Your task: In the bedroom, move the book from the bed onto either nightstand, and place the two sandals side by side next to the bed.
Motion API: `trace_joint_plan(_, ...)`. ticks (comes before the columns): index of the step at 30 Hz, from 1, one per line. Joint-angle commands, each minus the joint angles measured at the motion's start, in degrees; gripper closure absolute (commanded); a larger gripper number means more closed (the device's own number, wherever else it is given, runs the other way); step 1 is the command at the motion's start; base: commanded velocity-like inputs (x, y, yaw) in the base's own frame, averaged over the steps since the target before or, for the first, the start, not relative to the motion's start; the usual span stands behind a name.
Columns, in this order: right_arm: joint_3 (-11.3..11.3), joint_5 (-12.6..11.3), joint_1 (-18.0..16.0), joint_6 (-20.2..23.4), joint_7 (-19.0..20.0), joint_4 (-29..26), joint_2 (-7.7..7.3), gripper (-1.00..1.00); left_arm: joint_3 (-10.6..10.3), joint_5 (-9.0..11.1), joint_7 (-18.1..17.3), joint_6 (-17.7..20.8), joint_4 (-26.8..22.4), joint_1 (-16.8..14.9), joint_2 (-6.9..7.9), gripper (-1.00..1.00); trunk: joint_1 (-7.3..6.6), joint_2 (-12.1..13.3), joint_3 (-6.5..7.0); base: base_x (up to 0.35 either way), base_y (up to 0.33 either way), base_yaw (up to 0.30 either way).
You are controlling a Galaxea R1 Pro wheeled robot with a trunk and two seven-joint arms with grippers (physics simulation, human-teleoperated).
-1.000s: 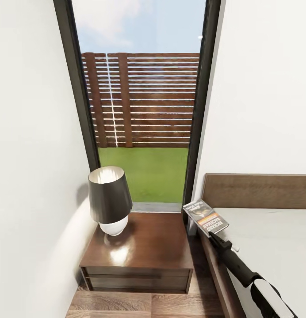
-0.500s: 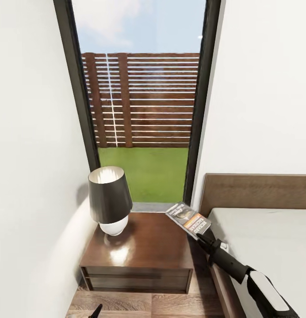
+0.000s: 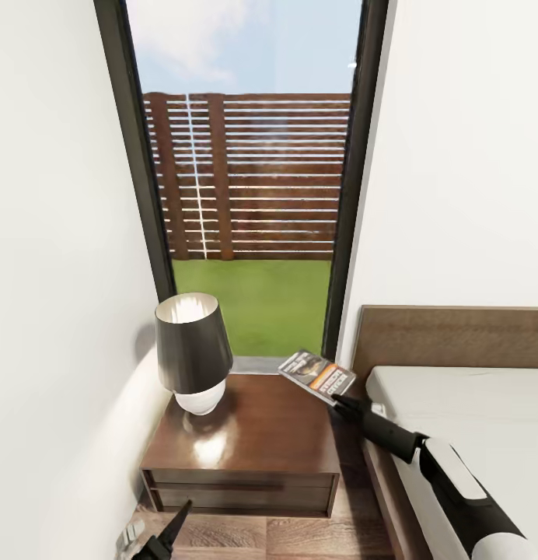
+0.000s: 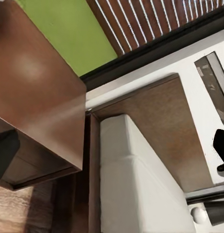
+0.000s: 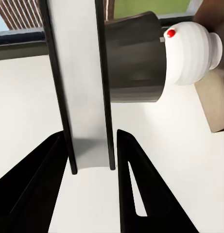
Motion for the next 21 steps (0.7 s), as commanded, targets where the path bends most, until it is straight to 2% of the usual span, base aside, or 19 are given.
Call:
trace_joint_plan(1,0.10,0.30,-0.72,0.07,-0.49,0.28,0.13,1.00,0.01,0.45,-0.03,-0.38,-0.34,-0.02,0.15,-1.00,0.00,-0.03,-0.05,0.000,0.000,0.000)
trace_joint_plan(5,0.11,0.29,-3.04,0.08,-3.67,1.00,0.71,1.00,1.69,0.50,-0.11,0.30,-1.30,-0.02,0.30,-1.00,0.00,-0.03,-0.05,0.000,0.000,0.000)
trace_joint_plan(8,0.08,0.34,-4.43,0.03,-5.83,1.34,0.98,1.00,3.01,0.41,-0.18,2.37,-2.39,-0.04,0.37,-1.00,0.00,-0.03,-0.05,0.000,0.000,0.000)
trace_joint_plan(13,0.11,0.51,-5.24,-0.23,-7.33,1.53,1.31,1.00,3.84,0.12,-0.16,5.74,-3.54,-0.03,0.36,-1.00,0.00,-0.03,-0.05,0.000,0.000,0.000)
trace_joint_plan(21,0.05,0.55,-5.40,-0.30,-7.64,1.57,1.35,1.00,4.11,0.18,-0.22,6.51,-3.37,-0.02,0.40,-1.00,0.00,-0.03,-0.05,0.000,0.000,0.000)
